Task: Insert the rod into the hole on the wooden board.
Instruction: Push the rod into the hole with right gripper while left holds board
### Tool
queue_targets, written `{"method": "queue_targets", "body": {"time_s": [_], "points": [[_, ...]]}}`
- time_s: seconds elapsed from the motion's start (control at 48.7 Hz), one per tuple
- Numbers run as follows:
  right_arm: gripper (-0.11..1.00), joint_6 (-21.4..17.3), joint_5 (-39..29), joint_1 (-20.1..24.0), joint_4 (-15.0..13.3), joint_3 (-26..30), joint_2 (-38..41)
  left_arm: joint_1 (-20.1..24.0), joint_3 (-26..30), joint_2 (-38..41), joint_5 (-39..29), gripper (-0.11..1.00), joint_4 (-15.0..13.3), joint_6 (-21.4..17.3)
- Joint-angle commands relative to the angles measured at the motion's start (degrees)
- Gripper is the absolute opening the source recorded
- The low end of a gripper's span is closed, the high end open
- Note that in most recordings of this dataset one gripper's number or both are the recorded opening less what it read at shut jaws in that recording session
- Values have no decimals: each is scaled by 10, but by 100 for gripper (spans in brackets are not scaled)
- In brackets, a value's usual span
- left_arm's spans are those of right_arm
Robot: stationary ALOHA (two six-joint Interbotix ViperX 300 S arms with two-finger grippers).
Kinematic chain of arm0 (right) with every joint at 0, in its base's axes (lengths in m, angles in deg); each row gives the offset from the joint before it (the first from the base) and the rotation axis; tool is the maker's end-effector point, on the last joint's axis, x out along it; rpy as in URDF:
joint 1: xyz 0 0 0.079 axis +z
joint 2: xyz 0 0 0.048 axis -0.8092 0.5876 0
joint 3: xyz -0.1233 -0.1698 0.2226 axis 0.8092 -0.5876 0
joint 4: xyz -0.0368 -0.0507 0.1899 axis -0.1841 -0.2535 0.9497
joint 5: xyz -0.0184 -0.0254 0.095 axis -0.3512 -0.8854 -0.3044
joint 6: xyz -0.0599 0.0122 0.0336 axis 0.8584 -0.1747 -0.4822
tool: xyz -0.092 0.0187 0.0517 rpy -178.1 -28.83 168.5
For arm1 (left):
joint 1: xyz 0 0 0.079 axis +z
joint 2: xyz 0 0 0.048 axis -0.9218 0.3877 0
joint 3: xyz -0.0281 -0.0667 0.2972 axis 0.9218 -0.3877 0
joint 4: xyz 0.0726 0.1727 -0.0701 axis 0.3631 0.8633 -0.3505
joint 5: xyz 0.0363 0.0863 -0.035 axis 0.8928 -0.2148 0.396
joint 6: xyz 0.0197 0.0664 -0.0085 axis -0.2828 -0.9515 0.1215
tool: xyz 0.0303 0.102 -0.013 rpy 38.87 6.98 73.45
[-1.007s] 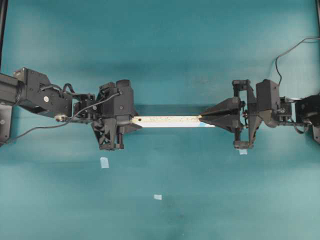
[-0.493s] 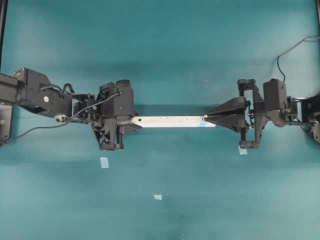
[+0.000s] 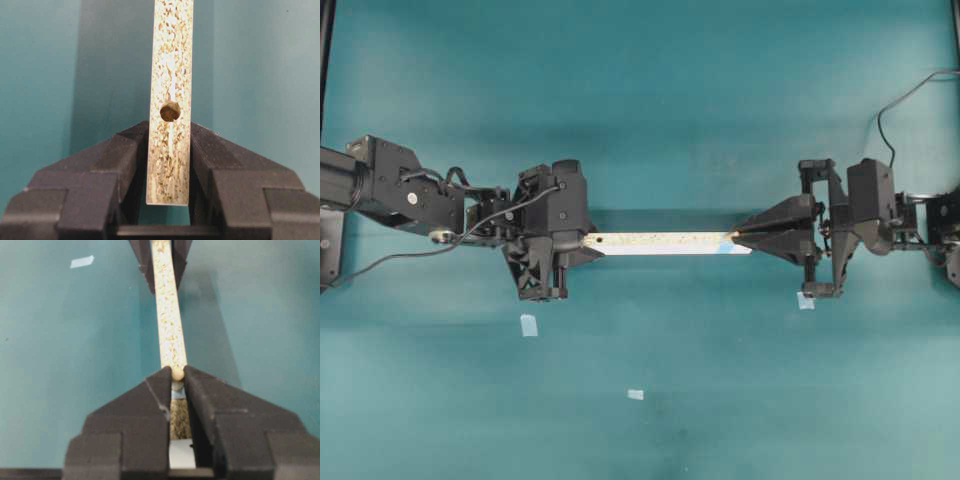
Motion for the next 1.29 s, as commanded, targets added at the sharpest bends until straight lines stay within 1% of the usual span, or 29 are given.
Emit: {"method": "queue_targets", "body": {"time_s": [0.0, 0.226, 0.575, 0.781, 0.904, 1.027, 1.15, 1.274], "points": [[10, 1, -8, 2, -4, 9, -9, -2, 7, -8, 3, 33, 1, 2], [10, 1, -15, 2, -4, 18, -9, -3, 7, -8, 3, 33, 1, 2], [10, 1, -58, 3, -4, 24, -10, -3, 8, -8, 3, 33, 1, 1], [10, 1, -112, 3, -4, 30, -10, -3, 8, -8, 3, 33, 1, 1], [10, 1, -127, 3, -4, 33, -11, -3, 8, -8, 3, 33, 1, 1], [10, 0, -129, 2, -4, 34, -12, -3, 8, -8, 3, 33, 1, 1], [10, -2, -135, 2, -4, 33, -27, -3, 8, -8, 3, 33, 1, 1], [10, -2, -175, 3, -4, 35, -48, -2, 8, -8, 3, 33, 1, 1]]}}
